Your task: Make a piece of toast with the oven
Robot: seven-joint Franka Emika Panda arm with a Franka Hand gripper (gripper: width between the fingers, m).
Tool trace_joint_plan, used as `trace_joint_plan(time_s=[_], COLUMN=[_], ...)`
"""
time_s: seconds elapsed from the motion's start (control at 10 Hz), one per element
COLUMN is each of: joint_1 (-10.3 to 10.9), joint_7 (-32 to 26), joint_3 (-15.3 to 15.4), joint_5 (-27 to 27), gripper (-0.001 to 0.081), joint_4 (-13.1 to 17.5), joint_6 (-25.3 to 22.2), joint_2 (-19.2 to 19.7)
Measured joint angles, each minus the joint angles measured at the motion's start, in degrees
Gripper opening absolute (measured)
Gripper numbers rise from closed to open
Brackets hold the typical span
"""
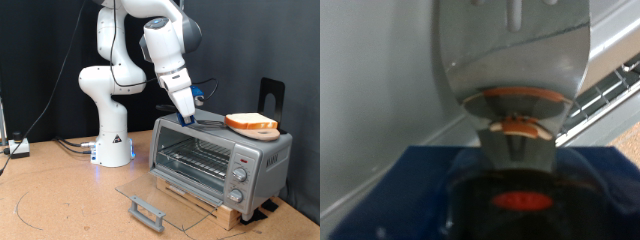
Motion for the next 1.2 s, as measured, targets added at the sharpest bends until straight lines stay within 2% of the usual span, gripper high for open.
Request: trace_joint_plan(time_s=[0.6,0.8,1.2], joint_1=[0.5,0.4,0.4], joint_7=[1.1,3.3,6.7], joint_3=[1.0,2.8,6.8], joint_5=[1.6,1.4,1.6], gripper=[0.0397,0.0397,0.0397], joint_4=[1.9,2.3,4.1], joint_6=[-0.2,0.6,5.0], joint_2=[0.1,0.8,4.0])
